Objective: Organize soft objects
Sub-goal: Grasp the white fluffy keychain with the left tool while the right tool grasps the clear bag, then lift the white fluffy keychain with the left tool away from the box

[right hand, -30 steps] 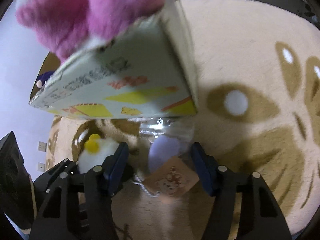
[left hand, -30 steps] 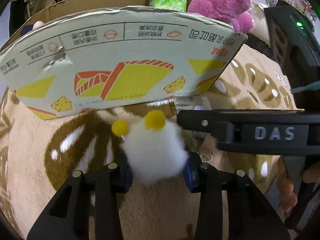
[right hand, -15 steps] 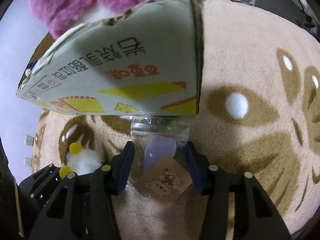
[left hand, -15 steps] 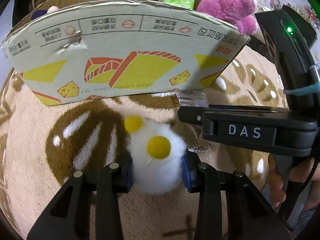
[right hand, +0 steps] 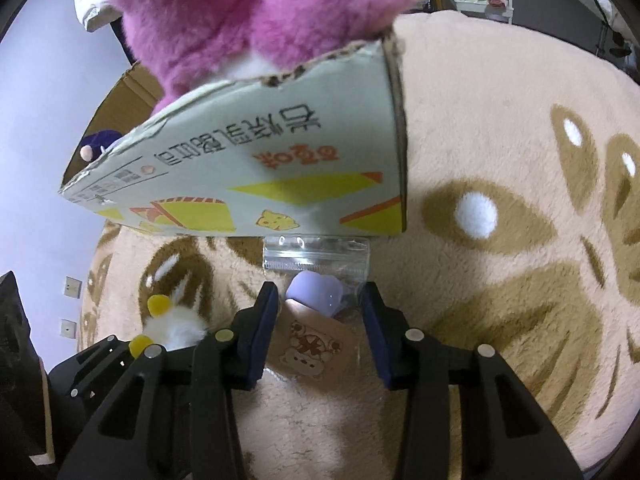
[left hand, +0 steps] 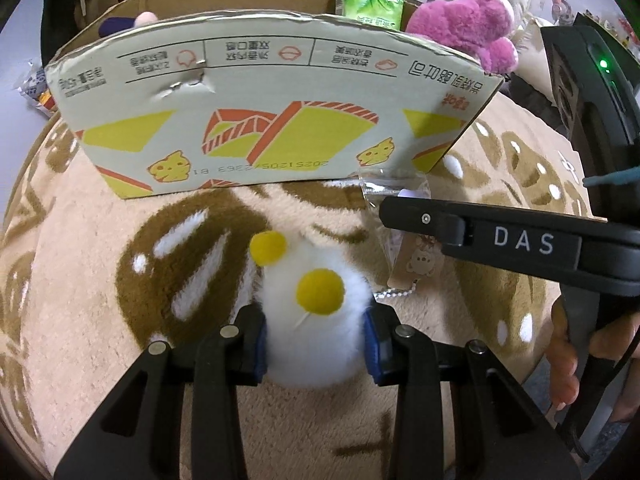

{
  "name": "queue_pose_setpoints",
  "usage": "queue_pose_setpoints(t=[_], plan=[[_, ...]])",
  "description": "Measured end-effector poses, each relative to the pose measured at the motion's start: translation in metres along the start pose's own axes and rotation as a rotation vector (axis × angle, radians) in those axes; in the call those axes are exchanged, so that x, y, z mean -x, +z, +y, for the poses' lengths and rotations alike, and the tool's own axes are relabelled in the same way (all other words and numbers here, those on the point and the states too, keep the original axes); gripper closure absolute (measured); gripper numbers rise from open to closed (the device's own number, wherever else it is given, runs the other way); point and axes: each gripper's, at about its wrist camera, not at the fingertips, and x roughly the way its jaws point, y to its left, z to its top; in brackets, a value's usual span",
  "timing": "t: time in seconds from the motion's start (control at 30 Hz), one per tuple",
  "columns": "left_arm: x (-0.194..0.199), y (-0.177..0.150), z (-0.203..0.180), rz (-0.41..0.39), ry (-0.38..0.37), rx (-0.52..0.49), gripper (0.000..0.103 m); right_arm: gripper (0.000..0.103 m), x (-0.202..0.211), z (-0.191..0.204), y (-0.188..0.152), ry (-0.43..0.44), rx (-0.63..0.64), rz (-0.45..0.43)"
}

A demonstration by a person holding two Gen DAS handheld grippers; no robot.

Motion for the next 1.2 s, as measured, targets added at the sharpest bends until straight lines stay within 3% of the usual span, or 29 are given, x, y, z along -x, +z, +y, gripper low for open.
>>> queue_pose_setpoints(t=[0.27, 0.73, 0.77, 0.8, 0.83, 0.93, 1.2], plan=[[0.016, -0.005, 0.003, -0.028, 0.024, 0.009, 0.070, 0.060, 0.015, 0.005, -0.003, 0.033, 0.024, -0.042], [0.056, -0.017, 0.010, -0.102, 0.089, 0.020, 0.071, 0.061, 0.066, 0.011, -0.011, 0.088, 0.087, -0.192], [0.059, -0.018, 0.011, -0.110, 0.095, 0.023, 0.071, 0.064, 0.070, 0.012, -0.012, 0.093, 0.093, -0.201], [0.058, -0.015, 0.006, -0.116, 0.100, 0.028, 0.071, 0.083, 0.076, 0.014, -0.013, 0.099, 0.102, -0.214], [0.058, -0.014, 0.005, -0.123, 0.104, 0.033, 0.071, 0.088, 0.080, 0.014, -0.014, 0.107, 0.112, -0.220], [0.067, -0.012, 0.008, -0.146, 0.083, 0.060, 0.071, 0.088, 0.090, 0.020, -0.017, 0.116, 0.133, -0.250], [0.067, -0.011, 0.021, -0.140, 0.133, 0.107, 0.071, 0.085, 0.059, 0.015, -0.013, 0.122, 0.104, -0.122]])
